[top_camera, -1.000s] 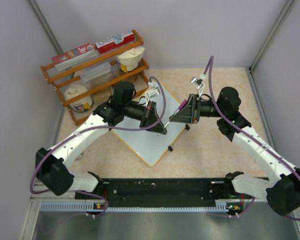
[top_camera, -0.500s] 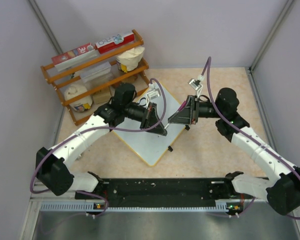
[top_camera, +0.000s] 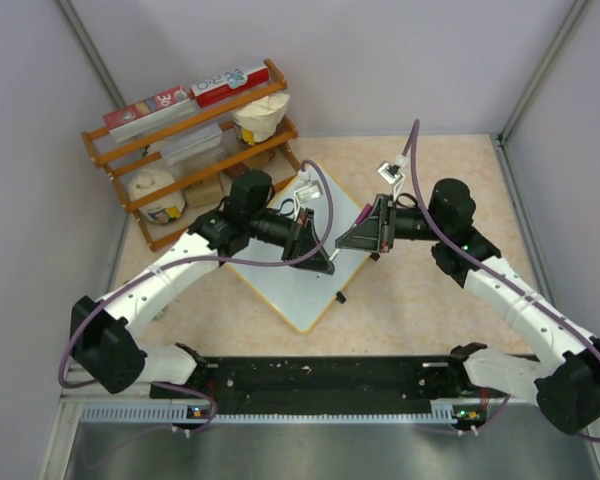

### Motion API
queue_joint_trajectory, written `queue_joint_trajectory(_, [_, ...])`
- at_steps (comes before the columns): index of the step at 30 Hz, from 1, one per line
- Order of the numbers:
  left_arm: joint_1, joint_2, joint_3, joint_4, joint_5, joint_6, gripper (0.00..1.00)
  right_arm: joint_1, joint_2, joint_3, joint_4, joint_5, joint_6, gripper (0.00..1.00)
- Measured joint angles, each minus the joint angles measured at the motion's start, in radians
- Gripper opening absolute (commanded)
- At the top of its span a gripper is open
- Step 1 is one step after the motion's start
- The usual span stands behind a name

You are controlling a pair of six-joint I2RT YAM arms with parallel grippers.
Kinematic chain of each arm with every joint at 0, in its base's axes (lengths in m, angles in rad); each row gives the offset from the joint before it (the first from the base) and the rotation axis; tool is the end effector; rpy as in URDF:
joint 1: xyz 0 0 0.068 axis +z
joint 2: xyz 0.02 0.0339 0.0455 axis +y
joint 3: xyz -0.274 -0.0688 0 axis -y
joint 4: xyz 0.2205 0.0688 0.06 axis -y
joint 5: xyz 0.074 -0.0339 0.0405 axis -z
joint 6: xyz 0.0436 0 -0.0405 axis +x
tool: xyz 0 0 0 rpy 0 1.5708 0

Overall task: Write a sentence on the whiteboard
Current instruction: Pass from the left arm to the right, then move the whiteboard to the center of the board.

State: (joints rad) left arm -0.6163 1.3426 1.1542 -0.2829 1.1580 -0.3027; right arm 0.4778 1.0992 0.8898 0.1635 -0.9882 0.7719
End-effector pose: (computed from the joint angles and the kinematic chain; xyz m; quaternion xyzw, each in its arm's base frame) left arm 0.1951 -0.1871 0.3565 0.3938 0.6603 -0.6121 0.1850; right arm 0.1800 0.1342 0.3659 -0.2307 0.6778 0.6339 0.2926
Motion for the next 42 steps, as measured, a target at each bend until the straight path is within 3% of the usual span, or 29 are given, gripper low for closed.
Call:
queue_joint_trajectory(3, [-0.003,-0.014,0.000,-0.019,-0.050,0.034,0.65,0.006,-0.019,0.001,-0.053,0.023,-0.024,0.00])
queue_joint_trajectory(6, [-0.003,-0.053,-0.006,-0.033,-0.110,0.047,0.77,0.011,-0.040,0.001,-0.106,0.061,-0.047,0.00])
queue_joint_trajectory(9, [-0.002,-0.116,-0.025,-0.032,-0.172,0.047,0.84,0.013,-0.066,0.001,-0.148,0.124,-0.060,0.00])
queue_joint_trajectory(16, [-0.003,-0.248,-0.108,-0.024,-0.295,0.044,0.85,0.013,-0.183,-0.035,-0.225,0.335,-0.069,0.00])
queue_joint_trajectory(21, [-0.031,-0.292,-0.243,0.008,-0.411,0.033,0.72,0.011,-0.256,-0.121,-0.285,0.505,-0.071,0.00])
queue_joint_trajectory(25, [-0.143,-0.294,-0.341,0.019,-0.575,0.035,0.45,-0.002,-0.311,-0.213,-0.321,0.592,-0.072,0.00])
queue_joint_trajectory(26, [-0.188,-0.291,-0.354,0.023,-0.618,0.037,0.27,-0.010,-0.330,-0.239,-0.333,0.614,-0.073,0.00])
queue_joint_trajectory(29, [-0.314,-0.245,-0.368,0.076,-0.731,0.046,0.00,-0.045,-0.375,-0.290,-0.341,0.649,-0.074,0.00])
queue_joint_trajectory(38, [-0.439,0.050,-0.359,0.259,-0.997,0.059,0.00,-0.170,-0.488,-0.373,-0.388,0.713,-0.086,0.00])
queue_joint_trajectory(42, [-0.477,0.223,-0.240,0.238,-1.117,0.080,0.00,-0.175,-0.517,-0.370,-0.417,0.755,-0.109,0.00])
